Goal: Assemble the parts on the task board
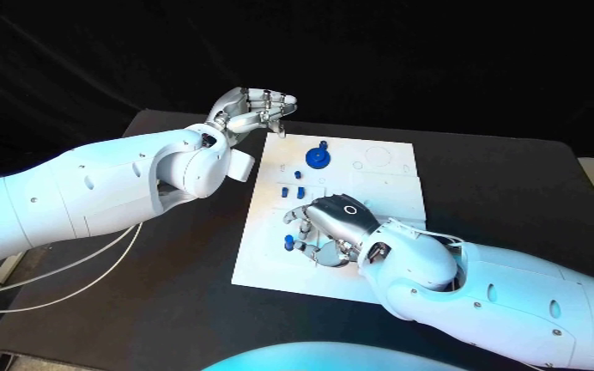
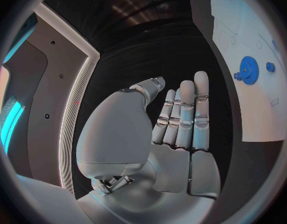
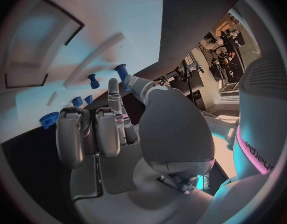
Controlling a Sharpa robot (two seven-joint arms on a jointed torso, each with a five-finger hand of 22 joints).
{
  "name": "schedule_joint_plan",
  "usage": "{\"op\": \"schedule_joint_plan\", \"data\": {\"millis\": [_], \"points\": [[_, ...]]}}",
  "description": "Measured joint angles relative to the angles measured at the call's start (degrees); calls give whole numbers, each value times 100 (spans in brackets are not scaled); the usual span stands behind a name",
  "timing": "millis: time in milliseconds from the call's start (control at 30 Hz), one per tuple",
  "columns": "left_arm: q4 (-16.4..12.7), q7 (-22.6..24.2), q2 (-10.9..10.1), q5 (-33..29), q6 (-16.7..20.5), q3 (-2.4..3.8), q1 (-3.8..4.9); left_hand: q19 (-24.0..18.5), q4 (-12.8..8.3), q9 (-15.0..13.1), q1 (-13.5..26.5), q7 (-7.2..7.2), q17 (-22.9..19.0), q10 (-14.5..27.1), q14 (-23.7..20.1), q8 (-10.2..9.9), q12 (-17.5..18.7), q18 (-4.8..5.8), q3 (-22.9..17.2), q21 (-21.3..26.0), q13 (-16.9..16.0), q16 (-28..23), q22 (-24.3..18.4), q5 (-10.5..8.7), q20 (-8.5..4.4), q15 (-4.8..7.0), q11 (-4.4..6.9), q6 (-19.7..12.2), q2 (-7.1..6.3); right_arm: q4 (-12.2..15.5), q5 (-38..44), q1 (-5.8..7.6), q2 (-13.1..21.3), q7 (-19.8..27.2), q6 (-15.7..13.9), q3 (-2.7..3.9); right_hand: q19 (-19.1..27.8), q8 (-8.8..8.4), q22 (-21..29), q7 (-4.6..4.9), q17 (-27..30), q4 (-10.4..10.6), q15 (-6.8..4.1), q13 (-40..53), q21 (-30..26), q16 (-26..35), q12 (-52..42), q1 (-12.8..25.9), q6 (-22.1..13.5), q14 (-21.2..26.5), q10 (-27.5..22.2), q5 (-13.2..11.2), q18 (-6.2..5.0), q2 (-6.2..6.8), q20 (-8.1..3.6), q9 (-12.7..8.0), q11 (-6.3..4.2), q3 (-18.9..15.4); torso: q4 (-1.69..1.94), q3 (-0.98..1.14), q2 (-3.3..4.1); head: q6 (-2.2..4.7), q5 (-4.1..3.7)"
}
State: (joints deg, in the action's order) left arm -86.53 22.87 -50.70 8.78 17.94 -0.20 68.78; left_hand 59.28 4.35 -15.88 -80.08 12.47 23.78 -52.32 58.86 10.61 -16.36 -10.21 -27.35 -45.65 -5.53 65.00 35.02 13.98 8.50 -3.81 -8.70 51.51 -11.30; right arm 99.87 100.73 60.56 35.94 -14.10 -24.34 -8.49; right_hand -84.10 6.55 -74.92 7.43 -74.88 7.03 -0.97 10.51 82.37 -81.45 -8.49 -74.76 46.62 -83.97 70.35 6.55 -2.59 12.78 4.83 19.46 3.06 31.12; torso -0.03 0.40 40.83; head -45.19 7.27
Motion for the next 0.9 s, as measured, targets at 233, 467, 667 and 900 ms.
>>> {"op": "schedule_joint_plan", "data": {"millis": [233, 467, 667, 900], "points": [[2, 3, -14, 0, 7, 0, 0, 0, 0, 0, 0, -21, 0, 0, 0, 0, 0, 0, 0, 0, 0, 0, 0, 0, 0, 0, 0, -21, 0, 491, -400, 100, 791, 86, -573, 41, 21, 259, 1, 108, -7, 60, -33, 222, 0, -5, -211, 0, 476, -3, 195, -58, -1, 0, -22, 104, 54, -92, -8, 0, -9, 70, -114], [21, 6, -22, 0, 7, -2, -1, 0, 0, 0, 0, -21, -4, 0, 0, 0, -25, 0, 0, 0, -1, 0, 1, 0, 0, 0, 0, -21, 0, 632, -1912, 417, 1808, 155, -629, 73, 9, 1170, 1, -89, -7, 218, -173, 3505, 189, -153, -3509, 232, 736, -6, 247, 283, 92, -126, -115, 891, -152, -749, -49, -7, -50, 177, -377], [20, 6, -34, 0, 8, -3, -2, 0, 0, 0, 0, -21, -4, -1, 0, 0, -27, 0, 0, 0, -1, 0, 0, 0, 0, 0, 0, -21, 0, 698, -2805, 418, 2402, 177, -465, 53, -1, 1600, 1, -149, -6, 334, -172, 6365, 361, -327, -6591, 199, 574, -6, 1017, 399, 92, -201, -166, 1436, -191, -949, -105, -24, -82, 264, -600], [24, 6, -36, 0, 8, -44, -3, 0, 0, 0, 0, -21, -4, -1, 0, 0, -27, 0, 0, 0, -1, 0, 1, 0, 0, 0, 0, -21, 0, 952, -2815, 306, 2851, 51, -385, 30, -1, 1605, 2, -127, -5, 638, -172, 6445, 629, -536, -7224, 469, 514, -6, 1319, 445, 180, -175, -166, 1526, -151, -1185, -147, -34, -131, 259, -786]]}}
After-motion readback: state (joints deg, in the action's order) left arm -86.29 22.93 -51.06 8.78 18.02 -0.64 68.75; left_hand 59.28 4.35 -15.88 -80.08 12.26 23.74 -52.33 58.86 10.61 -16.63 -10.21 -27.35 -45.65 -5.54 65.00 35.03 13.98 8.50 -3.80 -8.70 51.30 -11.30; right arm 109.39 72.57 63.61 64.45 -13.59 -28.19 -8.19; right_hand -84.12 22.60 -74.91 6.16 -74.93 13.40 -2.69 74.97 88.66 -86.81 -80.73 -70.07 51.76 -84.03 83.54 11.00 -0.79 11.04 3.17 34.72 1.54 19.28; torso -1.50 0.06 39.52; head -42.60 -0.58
